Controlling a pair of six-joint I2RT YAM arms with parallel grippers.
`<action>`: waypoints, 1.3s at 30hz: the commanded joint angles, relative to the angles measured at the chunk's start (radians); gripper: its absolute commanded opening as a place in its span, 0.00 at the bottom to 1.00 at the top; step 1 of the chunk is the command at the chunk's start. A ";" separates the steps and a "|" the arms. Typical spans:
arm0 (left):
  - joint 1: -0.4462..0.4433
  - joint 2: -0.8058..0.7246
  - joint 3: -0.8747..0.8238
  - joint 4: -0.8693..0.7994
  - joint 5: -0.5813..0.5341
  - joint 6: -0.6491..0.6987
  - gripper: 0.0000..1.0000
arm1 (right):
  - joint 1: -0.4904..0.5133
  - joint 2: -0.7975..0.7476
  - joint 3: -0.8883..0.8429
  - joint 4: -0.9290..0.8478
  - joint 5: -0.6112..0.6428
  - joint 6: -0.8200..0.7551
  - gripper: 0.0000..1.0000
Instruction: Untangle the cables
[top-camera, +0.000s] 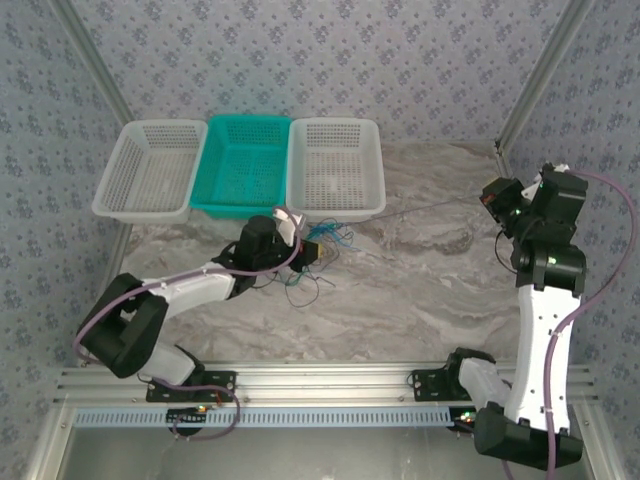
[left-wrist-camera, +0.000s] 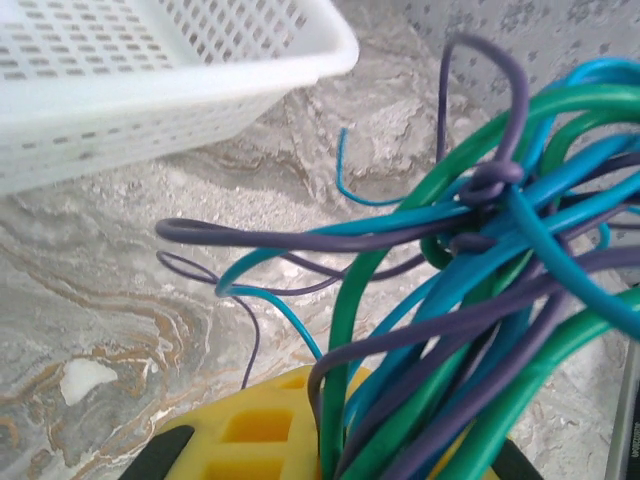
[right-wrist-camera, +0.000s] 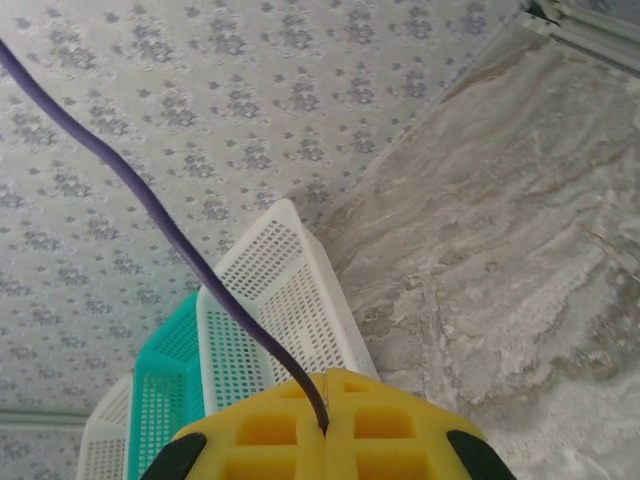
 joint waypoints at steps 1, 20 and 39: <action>0.142 0.015 -0.109 -0.320 -0.224 -0.063 0.00 | -0.134 -0.054 0.097 0.301 0.313 0.035 0.00; 0.035 -0.247 0.121 -0.525 -0.234 0.144 0.00 | 0.439 -0.061 -0.671 0.406 0.261 -0.038 0.56; -0.076 -0.263 0.275 -0.848 -0.371 0.384 0.00 | 0.739 0.127 -0.543 0.792 -0.036 -1.082 0.90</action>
